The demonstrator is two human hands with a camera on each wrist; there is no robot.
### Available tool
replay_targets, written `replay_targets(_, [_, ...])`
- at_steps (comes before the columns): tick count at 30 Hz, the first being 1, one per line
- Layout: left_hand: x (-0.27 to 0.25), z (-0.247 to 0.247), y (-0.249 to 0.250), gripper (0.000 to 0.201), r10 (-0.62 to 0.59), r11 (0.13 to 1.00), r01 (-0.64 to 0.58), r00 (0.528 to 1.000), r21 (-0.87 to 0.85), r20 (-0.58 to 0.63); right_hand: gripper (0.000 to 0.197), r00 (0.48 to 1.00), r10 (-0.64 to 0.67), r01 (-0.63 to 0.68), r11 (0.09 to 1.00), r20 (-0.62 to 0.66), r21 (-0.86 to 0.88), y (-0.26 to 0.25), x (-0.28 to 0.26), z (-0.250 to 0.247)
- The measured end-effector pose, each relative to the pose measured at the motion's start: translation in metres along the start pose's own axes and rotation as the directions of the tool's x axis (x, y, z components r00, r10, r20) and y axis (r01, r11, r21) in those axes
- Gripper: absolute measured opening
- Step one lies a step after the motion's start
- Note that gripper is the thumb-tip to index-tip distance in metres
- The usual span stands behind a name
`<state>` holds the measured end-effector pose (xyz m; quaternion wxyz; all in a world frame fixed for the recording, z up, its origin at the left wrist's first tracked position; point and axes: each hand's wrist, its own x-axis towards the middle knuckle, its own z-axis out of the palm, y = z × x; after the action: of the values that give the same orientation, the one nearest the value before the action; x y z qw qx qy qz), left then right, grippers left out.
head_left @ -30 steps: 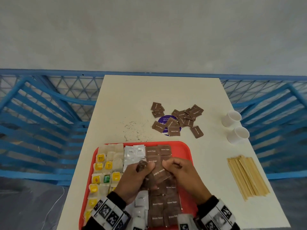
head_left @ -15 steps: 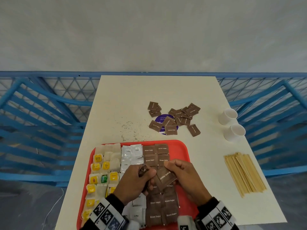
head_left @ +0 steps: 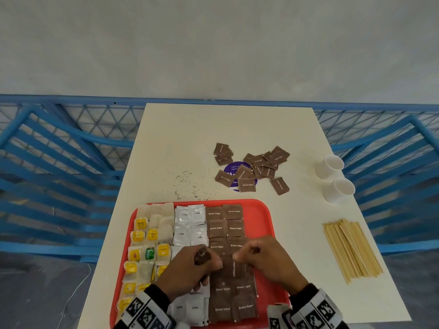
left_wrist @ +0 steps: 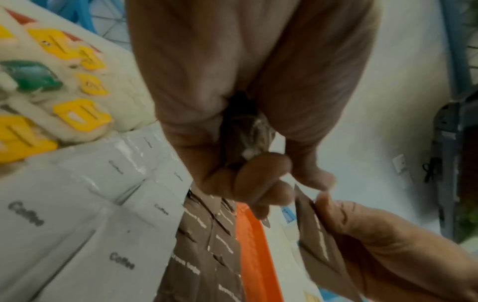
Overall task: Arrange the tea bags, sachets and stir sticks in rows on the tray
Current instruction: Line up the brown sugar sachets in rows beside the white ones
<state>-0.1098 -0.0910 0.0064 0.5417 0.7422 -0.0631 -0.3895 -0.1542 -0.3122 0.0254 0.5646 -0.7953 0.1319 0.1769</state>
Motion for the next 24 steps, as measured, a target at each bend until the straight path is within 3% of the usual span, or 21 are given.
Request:
replay_targets(3, [0.002,-0.001,0.005,0.017,0.028,0.99,-0.051,0.986,0.134,0.165,0.017,0.986,-0.022,0.043,0.991,0.163,-0.125,-0.006,0.003,0.001])
replay_targets(5, [0.003,0.001,0.008,0.006,0.061,0.983,-0.093,0.979,0.159,0.194,0.026,0.992,-0.017,0.033,0.992,0.128,-0.124,-0.011,0.007,0.002])
replay_targets(8, [0.005,0.003,0.006,0.024,0.036,0.999,-0.034,0.998,-0.034,0.058,0.04,0.993,0.005,0.005,0.996,-0.115,0.084,-0.012,0.008,0.007])
replay_targets(10, [0.008,0.006,0.004,0.019,-0.055,0.959,0.043,0.998,-0.279,-0.037,0.035,0.992,0.02,0.007,0.977,-0.123,0.215,-0.011,0.006,0.013])
replay_targets(12, [0.01,0.012,0.002,0.012,-0.147,0.905,0.111,0.987,-0.41,-0.058,0.019,0.997,0.038,-0.019,0.969,-0.073,0.246,-0.007,0.005,0.021])
replay_targets(17, [0.012,0.013,-0.003,0.022,-0.213,0.895,0.169,0.975,-0.412,-0.064,0.013,0.97,0.179,-0.132,0.956,-0.163,0.262,0.014,0.031,0.01])
replay_targets(21, [0.009,-0.003,-0.01,0.032,-0.265,0.893,0.208,0.96,-0.4,-0.094,0.008,0.97,0.143,-0.138,0.99,-0.195,0.037,0.031,0.07,-0.019])
replay_targets(24, [0.003,-0.012,-0.014,0.033,-0.284,0.89,0.233,0.956,-0.392,-0.078,0.011,0.97,0.18,-0.187,0.982,-0.164,-0.031,0.042,0.092,-0.027])
